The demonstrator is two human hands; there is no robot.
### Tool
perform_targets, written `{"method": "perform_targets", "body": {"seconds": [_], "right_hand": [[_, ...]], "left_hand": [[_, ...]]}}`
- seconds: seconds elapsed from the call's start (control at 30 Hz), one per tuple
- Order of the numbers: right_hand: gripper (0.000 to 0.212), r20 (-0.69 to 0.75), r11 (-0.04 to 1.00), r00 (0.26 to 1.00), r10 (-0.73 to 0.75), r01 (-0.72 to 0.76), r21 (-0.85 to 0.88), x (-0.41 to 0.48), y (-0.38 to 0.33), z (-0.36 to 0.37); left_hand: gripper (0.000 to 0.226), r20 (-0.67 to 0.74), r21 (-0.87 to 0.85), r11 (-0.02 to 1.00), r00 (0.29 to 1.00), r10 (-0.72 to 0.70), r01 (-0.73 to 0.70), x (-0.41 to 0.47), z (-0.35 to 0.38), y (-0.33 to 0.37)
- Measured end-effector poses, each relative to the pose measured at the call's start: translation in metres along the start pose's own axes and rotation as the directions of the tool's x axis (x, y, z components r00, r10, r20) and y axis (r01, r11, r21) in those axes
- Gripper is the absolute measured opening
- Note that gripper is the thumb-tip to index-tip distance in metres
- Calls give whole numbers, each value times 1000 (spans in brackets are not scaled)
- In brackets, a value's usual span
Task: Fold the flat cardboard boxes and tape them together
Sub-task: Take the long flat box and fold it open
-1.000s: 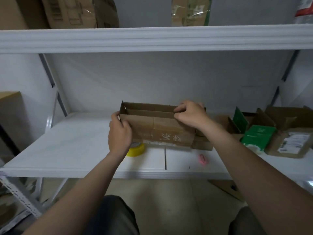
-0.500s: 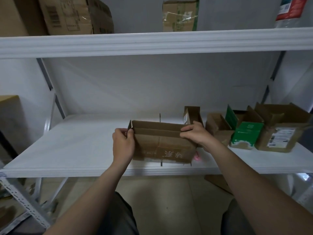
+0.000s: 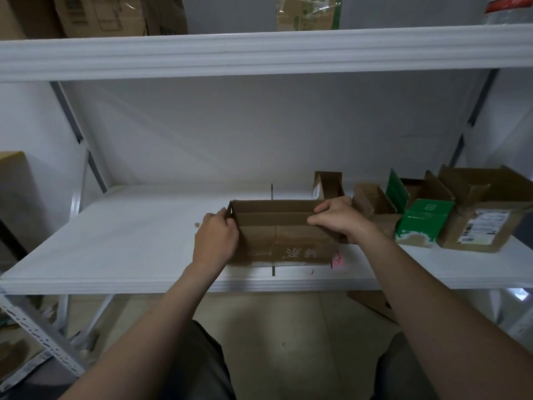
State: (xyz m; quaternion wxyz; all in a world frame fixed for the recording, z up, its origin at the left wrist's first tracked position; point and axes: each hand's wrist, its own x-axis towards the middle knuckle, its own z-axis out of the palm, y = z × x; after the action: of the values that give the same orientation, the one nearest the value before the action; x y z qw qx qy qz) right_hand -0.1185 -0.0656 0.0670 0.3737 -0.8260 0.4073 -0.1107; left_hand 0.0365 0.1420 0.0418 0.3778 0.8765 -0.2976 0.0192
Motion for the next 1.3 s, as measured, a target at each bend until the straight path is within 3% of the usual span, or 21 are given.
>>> {"method": "perform_targets", "body": {"seconds": [0.07, 0.2, 0.33, 0.43, 0.53, 0.63, 0.7, 0.83, 1.07, 1.3], "right_hand": [[44, 33, 1000, 999, -11, 12, -22, 1, -1, -2], [29, 52, 993, 999, -7, 13, -118, 2, -6, -1], [28, 102, 993, 993, 51, -39, -115, 2, 0, 2], [39, 117, 995, 988, 99, -95, -41, 0, 8, 0], [55, 109, 995, 990, 84, -88, 35, -1, 7, -5], [49, 120, 997, 992, 47, -54, 54, 0, 4, -10], [44, 105, 997, 994, 28, -35, 68, -1, 5, -10], [46, 58, 996, 998, 20, -25, 84, 1, 8, -3], [62, 169, 992, 982, 80, -95, 83, 0, 9, 0], [53, 51, 990, 998, -27, 19, 138, -3, 1, -5]], "left_hand": [[15, 71, 73, 997, 997, -41, 36, 4, -1, 6], [40, 167, 183, 962, 958, -234, 203, 15, 8, 15], [44, 248, 298, 940, 937, -246, 168, 23, 15, 10], [30, 237, 132, 981, 957, -169, 141, 24, 12, 5], [31, 22, -207, 967, 989, -145, 146, 12, 9, -7], [14, -45, -338, 926, 979, -197, 171, 6, 9, -19], [27, 1, -441, 877, 977, -212, 191, 8, 8, -21], [35, 96, -366, 915, 985, -146, 171, 18, 8, -17], [54, 225, -375, 900, 964, -144, 222, 27, 2, -11], [53, 63, -482, 858, 984, -169, 178, 23, -1, 5]]}}
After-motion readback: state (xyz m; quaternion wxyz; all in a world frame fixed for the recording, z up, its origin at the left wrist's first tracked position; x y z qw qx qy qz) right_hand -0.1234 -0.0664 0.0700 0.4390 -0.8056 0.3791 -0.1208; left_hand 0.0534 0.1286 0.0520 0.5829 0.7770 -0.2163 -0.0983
